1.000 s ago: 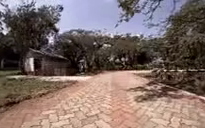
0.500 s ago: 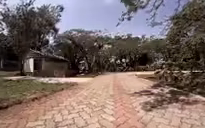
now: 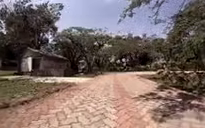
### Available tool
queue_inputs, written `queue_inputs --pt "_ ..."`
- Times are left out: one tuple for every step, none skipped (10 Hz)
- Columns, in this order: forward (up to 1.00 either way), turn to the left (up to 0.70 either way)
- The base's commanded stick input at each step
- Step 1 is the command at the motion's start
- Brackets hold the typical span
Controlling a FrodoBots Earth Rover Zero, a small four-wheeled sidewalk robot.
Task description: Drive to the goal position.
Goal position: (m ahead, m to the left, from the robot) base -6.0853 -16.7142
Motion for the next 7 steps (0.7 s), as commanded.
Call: queue_inputs --pt "0.7 0.0" --pt "0.7 0.0" --pt "0.7 -0.35" --pt "0.7 -0.35" --pt "0.7 -0.35" --pt "0.7 -0.35" --pt "0.7 0.0"
